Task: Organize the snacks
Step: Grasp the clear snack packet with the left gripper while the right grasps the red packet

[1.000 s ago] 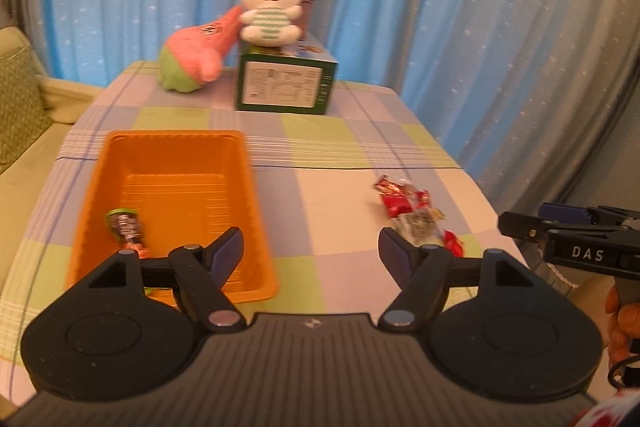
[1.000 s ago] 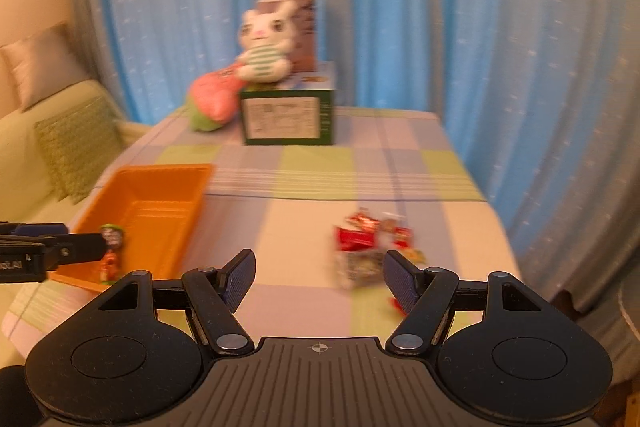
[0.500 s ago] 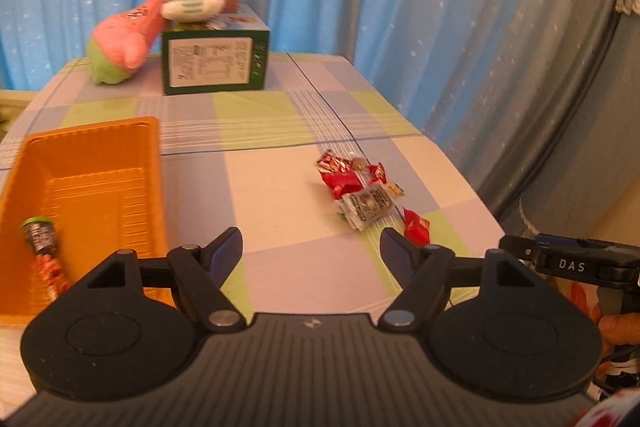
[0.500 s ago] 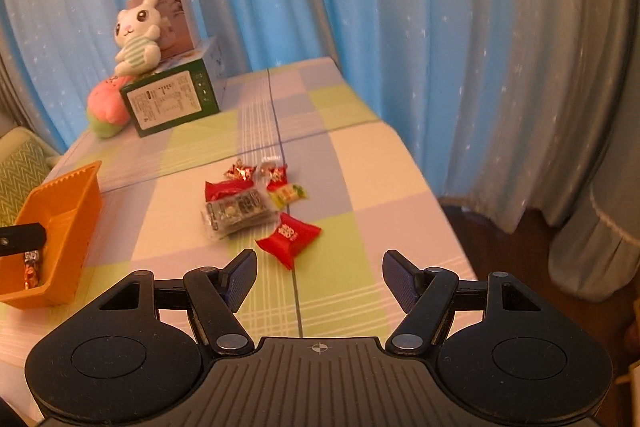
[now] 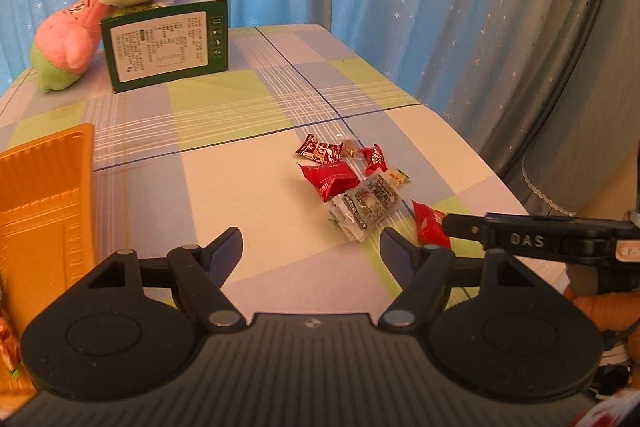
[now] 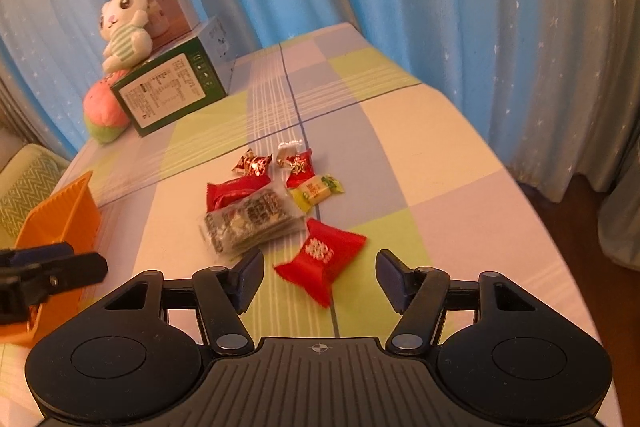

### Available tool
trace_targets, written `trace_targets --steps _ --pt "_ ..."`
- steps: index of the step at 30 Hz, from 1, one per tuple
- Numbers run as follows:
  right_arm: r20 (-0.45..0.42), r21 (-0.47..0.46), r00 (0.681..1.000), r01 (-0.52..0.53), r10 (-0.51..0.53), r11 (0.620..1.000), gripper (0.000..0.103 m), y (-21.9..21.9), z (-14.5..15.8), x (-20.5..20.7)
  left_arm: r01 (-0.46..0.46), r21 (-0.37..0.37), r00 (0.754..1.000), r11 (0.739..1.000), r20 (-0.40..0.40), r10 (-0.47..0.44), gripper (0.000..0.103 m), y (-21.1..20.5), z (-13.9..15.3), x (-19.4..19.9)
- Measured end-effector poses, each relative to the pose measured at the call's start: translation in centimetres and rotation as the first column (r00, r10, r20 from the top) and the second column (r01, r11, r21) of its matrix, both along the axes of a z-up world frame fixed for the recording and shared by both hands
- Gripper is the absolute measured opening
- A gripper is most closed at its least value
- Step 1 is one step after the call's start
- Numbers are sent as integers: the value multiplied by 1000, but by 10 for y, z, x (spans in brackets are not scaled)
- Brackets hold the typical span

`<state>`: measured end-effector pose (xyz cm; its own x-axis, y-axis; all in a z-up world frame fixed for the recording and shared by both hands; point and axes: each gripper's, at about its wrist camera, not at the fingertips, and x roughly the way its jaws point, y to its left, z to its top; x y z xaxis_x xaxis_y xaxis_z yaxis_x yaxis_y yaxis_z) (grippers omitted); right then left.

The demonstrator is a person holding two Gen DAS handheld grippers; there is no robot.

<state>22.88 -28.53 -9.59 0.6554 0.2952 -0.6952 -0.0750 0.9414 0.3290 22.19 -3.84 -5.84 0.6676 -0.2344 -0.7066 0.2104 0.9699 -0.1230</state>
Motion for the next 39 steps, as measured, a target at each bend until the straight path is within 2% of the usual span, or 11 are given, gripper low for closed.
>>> trace_targets --steps 8,9,10,18,20,23,27,32,36,37,39 --pt "-83 -8 996 19 -19 1000 46 7 -28 33 25 4 1000 1000 -16 -25 73 -2 -15 21" --pt "-77 -22 997 17 -19 1000 42 9 -27 33 29 7 999 1000 -18 -28 73 -2 -17 23" --pt "-76 -26 997 12 -13 1000 29 10 -28 34 31 9 999 999 -23 -31 73 -3 -18 25" --pt "-51 -27 999 9 -10 1000 27 0 -20 25 163 26 987 986 -14 -163 71 -28 -30 48" --pt "-43 -23 999 21 -22 1000 27 -6 -17 22 216 51 976 975 1 -216 66 -40 -32 53" --pt "-38 -19 999 38 -39 999 27 -15 -14 18 303 119 951 945 27 -309 61 -60 -38 58" --pt "-42 -20 997 58 -59 998 27 -24 -16 14 410 247 902 878 37 -431 57 -87 -52 60" --pt "-53 -21 997 62 -63 998 27 -28 -20 11 433 369 883 822 10 -470 40 -103 -71 65" --pt "-62 -17 996 61 -62 998 27 -28 -24 9 438 381 882 814 -8 -471 36 -106 -76 64" --pt "-62 -16 996 62 -63 998 27 -27 -24 8 434 375 886 819 -12 -464 35 -106 -76 62" --pt "-61 -15 996 62 -63 998 27 -26 -23 7 408 312 907 858 -30 -421 35 -101 -73 61"
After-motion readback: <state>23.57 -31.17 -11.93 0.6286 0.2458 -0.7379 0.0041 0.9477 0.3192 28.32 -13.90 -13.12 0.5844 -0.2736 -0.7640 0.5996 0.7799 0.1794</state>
